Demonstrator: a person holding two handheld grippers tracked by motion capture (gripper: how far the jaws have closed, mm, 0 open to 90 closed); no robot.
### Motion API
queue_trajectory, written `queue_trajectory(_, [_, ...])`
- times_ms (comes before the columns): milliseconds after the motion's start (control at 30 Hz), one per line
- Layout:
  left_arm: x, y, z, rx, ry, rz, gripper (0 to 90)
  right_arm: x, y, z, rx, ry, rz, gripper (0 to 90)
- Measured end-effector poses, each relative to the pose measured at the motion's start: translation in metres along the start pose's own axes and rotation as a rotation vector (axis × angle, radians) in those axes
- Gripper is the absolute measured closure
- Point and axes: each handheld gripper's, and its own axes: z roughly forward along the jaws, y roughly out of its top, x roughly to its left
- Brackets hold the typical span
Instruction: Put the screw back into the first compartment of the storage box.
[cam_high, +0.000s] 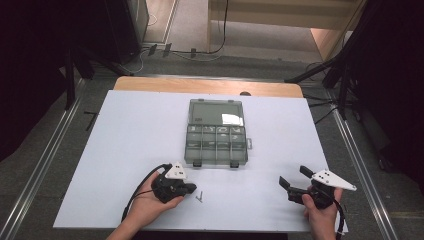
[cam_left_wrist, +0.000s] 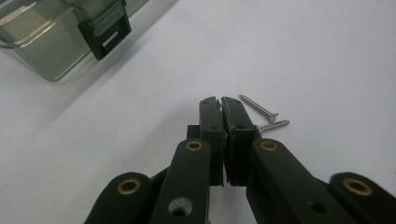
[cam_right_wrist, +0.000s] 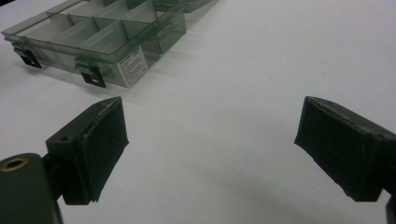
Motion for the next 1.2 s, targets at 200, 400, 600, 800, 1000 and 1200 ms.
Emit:
queue_trajectory(200, [0.005, 0.006, -0.007, -0.036, -0.016, -0.024, 88.5, 0.0, 0.0, -0.004, -0.015, 0.001, -0.004, 9.3])
queue_trajectory(400, [0.013, 0.01, -0.013, -0.062, -0.03, -0.054, 88.4, -0.001, 0.002, -0.008, -0.035, -0.014, -0.02, 7.5])
queue_trajectory(600, [0.021, 0.017, -0.018, -0.078, -0.034, -0.066, 88.5, 0.004, 0.006, -0.011, -0.046, 0.011, -0.047, 0.0])
queue_trajectory(800, [0.031, 0.027, -0.025, -0.099, -0.033, -0.079, 88.4, 0.006, 0.01, -0.015, -0.063, 0.018, -0.064, 0.0])
queue_trajectory(1000, [0.041, 0.039, -0.032, -0.119, -0.021, -0.092, 88.4, 0.007, 0.01, -0.016, -0.064, 0.02, -0.07, 0.0])
queue_trajectory(1200, [0.054, 0.05, -0.035, -0.113, -0.013, -0.105, 88.4, 0.006, 0.011, -0.018, -0.069, 0.014, -0.081, 0.0])
